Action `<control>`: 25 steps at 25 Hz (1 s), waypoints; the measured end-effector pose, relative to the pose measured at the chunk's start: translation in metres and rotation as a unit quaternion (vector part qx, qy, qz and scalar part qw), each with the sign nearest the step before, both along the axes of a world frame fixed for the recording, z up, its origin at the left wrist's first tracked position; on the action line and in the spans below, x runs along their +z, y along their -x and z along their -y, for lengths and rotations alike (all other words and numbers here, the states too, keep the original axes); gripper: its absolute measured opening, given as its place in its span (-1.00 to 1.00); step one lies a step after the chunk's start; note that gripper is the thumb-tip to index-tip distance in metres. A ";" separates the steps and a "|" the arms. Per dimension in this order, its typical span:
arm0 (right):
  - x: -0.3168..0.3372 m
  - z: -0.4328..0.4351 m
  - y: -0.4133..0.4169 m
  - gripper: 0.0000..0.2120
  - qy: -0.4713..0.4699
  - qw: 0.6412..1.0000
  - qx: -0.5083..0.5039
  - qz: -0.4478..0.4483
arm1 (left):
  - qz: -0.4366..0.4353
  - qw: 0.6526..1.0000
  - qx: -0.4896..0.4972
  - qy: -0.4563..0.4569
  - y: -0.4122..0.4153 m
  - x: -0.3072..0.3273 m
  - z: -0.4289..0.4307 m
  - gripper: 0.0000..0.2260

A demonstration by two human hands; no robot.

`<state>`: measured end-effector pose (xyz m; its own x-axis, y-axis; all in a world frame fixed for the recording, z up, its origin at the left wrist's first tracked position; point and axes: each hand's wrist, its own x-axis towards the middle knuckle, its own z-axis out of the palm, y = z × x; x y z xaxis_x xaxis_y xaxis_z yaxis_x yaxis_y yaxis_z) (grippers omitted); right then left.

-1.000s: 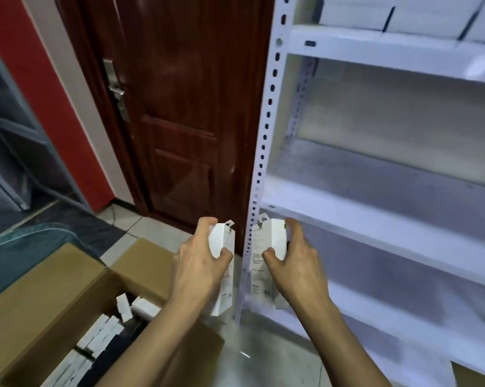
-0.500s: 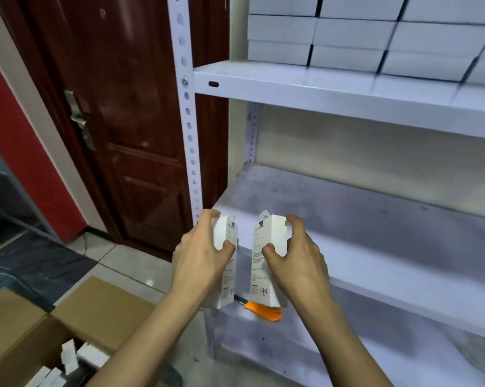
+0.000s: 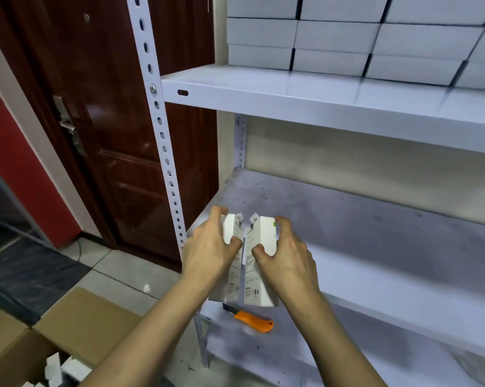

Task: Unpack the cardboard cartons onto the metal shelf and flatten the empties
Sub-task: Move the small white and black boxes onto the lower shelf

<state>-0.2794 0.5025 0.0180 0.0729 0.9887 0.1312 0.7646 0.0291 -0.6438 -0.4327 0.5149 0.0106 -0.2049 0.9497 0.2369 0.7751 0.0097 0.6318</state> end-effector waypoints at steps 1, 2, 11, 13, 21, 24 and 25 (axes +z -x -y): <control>0.000 -0.002 0.002 -0.47 0.000 1.000 -0.001 0.001 | -0.004 1.000 -0.004 0.000 0.001 -0.001 -0.003 -0.59; 0.000 -0.005 0.003 -0.46 -0.001 1.000 -0.004 0.001 | -0.004 1.000 -0.010 0.001 0.001 -0.001 -0.006 -0.59; -0.007 -0.026 0.016 -0.48 0.013 0.999 -0.016 -0.034 | 0.069 0.995 -0.073 0.025 0.004 -0.009 -0.034 -0.59; -0.011 -0.028 0.016 -0.50 0.016 0.999 -0.008 -0.043 | 0.107 0.991 -0.069 0.033 0.006 -0.012 -0.038 -0.60; -0.018 -0.026 0.017 -0.64 0.047 0.992 0.011 -0.112 | 0.136 0.988 -0.076 0.009 0.012 -0.019 -0.046 -0.76; -0.019 -0.020 0.018 -0.73 0.062 0.988 0.003 -0.144 | 0.198 0.978 -0.054 0.027 0.021 -0.017 -0.041 -0.81; -0.020 -0.018 0.018 -0.75 0.066 0.986 0.001 -0.154 | 0.217 0.974 -0.050 0.033 0.025 -0.017 -0.037 -0.81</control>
